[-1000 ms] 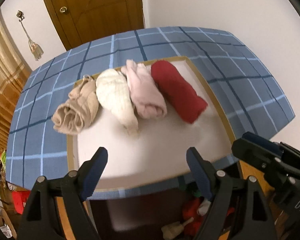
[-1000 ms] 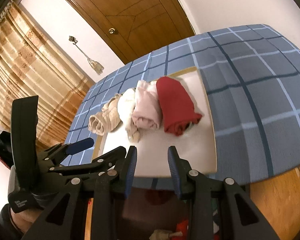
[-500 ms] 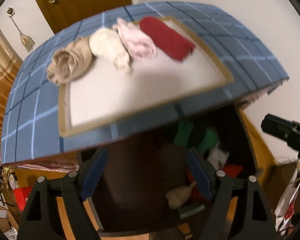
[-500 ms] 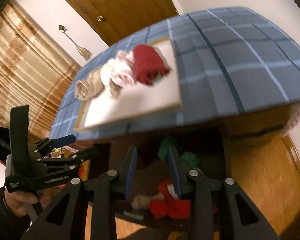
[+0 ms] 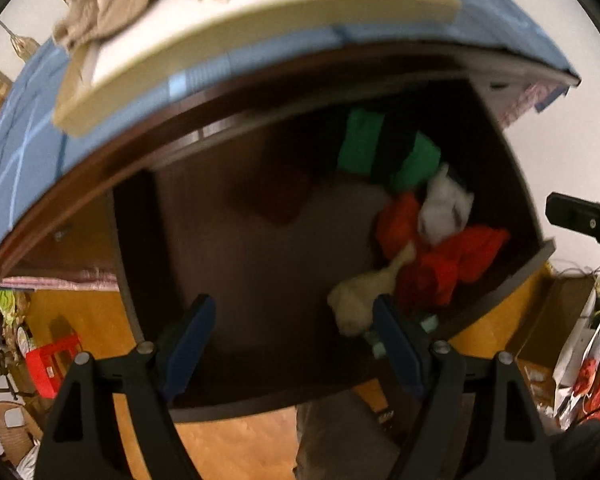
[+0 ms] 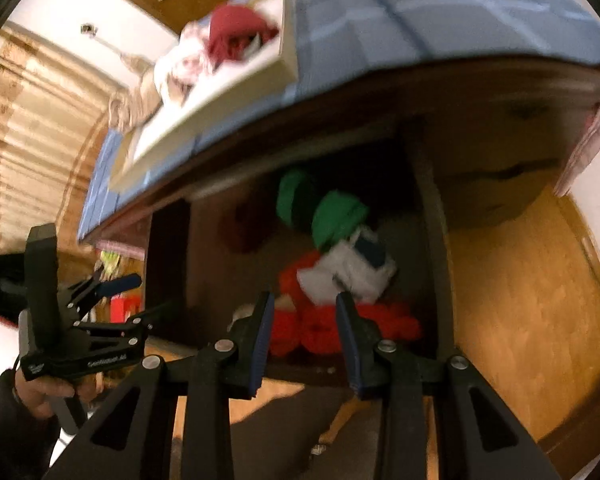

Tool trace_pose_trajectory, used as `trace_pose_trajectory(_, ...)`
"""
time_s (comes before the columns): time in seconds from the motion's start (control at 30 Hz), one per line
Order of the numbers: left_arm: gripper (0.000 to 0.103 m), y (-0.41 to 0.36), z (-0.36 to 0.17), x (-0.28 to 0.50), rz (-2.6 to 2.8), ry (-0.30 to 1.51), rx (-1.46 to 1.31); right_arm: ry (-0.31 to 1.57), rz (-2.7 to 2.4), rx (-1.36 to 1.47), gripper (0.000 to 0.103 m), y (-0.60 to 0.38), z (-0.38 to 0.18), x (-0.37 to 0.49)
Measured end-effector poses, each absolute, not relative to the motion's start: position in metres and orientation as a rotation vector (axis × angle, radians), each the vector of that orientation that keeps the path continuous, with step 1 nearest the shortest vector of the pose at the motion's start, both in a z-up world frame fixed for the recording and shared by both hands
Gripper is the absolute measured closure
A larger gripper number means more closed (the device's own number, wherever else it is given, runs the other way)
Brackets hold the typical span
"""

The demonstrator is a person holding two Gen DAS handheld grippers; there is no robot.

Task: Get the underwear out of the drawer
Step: 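Withdraw both tools and lower them back toward the open drawer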

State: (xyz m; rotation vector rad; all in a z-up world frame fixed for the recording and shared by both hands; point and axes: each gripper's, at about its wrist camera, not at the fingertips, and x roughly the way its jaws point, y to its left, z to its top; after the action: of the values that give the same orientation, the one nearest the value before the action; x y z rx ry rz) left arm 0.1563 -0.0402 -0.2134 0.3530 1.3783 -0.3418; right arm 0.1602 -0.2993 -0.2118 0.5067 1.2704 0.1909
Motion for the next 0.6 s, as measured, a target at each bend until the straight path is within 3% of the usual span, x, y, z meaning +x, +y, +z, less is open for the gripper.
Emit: trace_pose_trajectory(0.6,0.021,-0.017,-0.249,0.148,-0.257,1.51,0.314,1.665,0.505,0.227,0.068,-0.263,-0.299,0.195)
